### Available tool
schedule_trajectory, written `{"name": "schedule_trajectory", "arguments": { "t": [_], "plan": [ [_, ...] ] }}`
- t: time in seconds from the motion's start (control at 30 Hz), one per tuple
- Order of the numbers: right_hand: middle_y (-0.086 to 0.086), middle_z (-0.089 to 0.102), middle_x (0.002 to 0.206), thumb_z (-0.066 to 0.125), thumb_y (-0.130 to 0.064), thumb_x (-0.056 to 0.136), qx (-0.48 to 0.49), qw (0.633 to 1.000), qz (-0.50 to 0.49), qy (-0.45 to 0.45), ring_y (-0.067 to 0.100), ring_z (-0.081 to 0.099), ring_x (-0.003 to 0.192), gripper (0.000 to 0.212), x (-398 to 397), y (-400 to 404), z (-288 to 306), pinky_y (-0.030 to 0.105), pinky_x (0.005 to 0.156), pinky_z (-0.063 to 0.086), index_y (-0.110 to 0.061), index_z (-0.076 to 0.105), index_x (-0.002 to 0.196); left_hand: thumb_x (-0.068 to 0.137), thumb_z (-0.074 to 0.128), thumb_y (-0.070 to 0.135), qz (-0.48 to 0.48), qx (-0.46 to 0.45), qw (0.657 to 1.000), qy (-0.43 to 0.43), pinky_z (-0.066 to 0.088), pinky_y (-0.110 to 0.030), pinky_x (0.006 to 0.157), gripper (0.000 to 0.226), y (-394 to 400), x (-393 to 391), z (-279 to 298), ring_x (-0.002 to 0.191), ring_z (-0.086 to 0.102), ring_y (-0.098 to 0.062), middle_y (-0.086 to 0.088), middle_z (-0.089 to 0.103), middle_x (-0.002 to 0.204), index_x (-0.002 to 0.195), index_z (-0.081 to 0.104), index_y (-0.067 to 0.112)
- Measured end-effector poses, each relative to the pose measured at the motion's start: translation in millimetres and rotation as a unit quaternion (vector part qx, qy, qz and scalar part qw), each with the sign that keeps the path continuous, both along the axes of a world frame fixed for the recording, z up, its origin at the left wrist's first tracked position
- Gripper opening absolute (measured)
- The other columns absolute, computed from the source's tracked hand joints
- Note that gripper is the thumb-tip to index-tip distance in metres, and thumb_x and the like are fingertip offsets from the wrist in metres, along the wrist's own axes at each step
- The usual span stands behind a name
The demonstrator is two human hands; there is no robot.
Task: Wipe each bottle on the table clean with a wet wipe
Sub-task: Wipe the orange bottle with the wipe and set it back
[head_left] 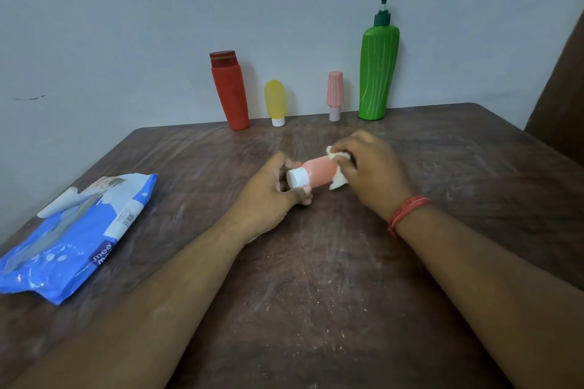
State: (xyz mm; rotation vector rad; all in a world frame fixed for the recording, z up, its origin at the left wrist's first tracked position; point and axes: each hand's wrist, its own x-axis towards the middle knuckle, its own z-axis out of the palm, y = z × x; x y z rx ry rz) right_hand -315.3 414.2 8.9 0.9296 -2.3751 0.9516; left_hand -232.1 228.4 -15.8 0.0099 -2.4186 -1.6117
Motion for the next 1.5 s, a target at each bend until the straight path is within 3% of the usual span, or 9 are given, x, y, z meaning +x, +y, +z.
{"name": "schedule_trajectory", "arguments": {
  "t": [0.1,0.23,0.5,0.7,0.9,1.1,1.27,1.4,1.5],
  "plan": [
    [0.005,0.061,0.101,0.064,-0.009,0.092,-0.027,1.000,0.004,-0.004,0.018,0.058,0.090,0.018,5,-1,-1,0.028,0.079,0.045,-0.011,0.073,0.108,0.093,0.070,0.004,0.000,-0.001,1.000,-0.001,0.058,-0.048,0.092,0.026,1,0,1,0.085,0.076,-0.020,0.000,0.076,0.098,0.102,0.051,0.021],
    [0.003,0.059,0.101,0.064,-0.008,0.089,0.043,0.991,0.112,0.055,0.017,0.055,0.089,0.017,26,-19,-5,0.025,0.072,0.040,-0.012,0.071,0.104,0.092,0.073,0.012,0.005,0.000,1.000,0.004,0.059,-0.046,0.087,0.025,1,1,1,0.085,0.077,-0.021,-0.004,0.078,0.092,0.098,0.048,0.016],
    [0.003,0.058,0.097,0.065,-0.007,0.090,-0.047,0.999,-0.018,0.017,0.018,0.057,0.086,0.010,-8,5,-3,0.025,0.073,0.040,-0.009,0.070,0.098,0.096,0.068,0.009,0.009,0.015,1.000,-0.013,0.060,-0.053,0.088,0.023,1,-2,0,0.085,0.077,-0.023,0.006,0.076,0.093,0.104,0.049,0.018],
    [0.002,0.060,0.104,0.065,-0.010,0.090,0.077,0.982,0.152,0.083,0.014,0.056,0.093,0.013,22,-14,-4,0.023,0.073,0.043,-0.013,0.071,0.102,0.092,0.074,0.018,0.008,0.024,1.000,-0.001,0.059,-0.055,0.088,0.028,1,1,0,0.085,0.077,-0.026,-0.008,0.077,0.090,0.097,0.046,0.016],
    [0.006,0.058,0.099,0.063,-0.005,0.090,-0.042,0.998,-0.013,0.039,0.020,0.058,0.089,0.016,-10,6,0,0.023,0.075,0.038,-0.011,0.072,0.102,0.096,0.067,0.007,0.015,0.017,1.000,-0.007,0.062,-0.050,0.085,0.021,1,-2,0,0.083,0.076,-0.022,-0.004,0.073,0.092,0.101,0.049,0.016],
    [0.008,0.060,0.096,0.063,-0.002,0.086,0.042,0.986,0.127,0.104,0.020,0.058,0.086,0.020,17,-11,-4,0.030,0.072,0.048,-0.010,0.074,0.101,0.096,0.069,0.011,0.011,0.003,1.000,0.002,0.061,-0.046,0.082,0.023,0,0,-1,0.079,0.076,-0.023,-0.006,0.075,0.087,0.095,0.047,0.019],
    [0.013,0.061,0.104,0.059,0.001,0.092,-0.049,0.999,-0.014,0.017,0.026,0.059,0.098,0.022,-6,1,1,0.029,0.085,0.045,-0.005,0.073,0.108,0.096,0.066,0.007,0.015,0.009,1.000,-0.010,0.062,-0.049,0.085,0.021,-2,-2,-2,0.083,0.076,-0.021,-0.004,0.074,0.093,0.102,0.051,0.018],
    [0.016,0.064,0.100,0.064,0.008,0.079,0.009,0.994,0.060,0.091,0.036,0.061,0.094,0.023,17,-13,2,0.044,0.081,0.052,-0.002,0.072,0.098,0.095,0.068,0.013,0.016,0.023,1.000,-0.012,0.060,-0.053,0.086,0.022,-4,-3,-3,0.084,0.076,-0.025,-0.001,0.076,0.089,0.099,0.048,0.019],
    [0.014,0.065,0.092,0.072,0.010,0.068,0.079,0.982,0.121,0.125,0.035,0.061,0.083,0.027,30,-21,2,0.038,0.072,0.052,-0.003,0.072,0.092,0.092,0.073,0.022,0.012,0.053,0.999,-0.005,0.061,-0.044,0.079,0.027,-3,-2,-2,0.084,0.076,-0.028,-0.010,0.076,0.090,0.095,0.047,0.018]
  ]
}}
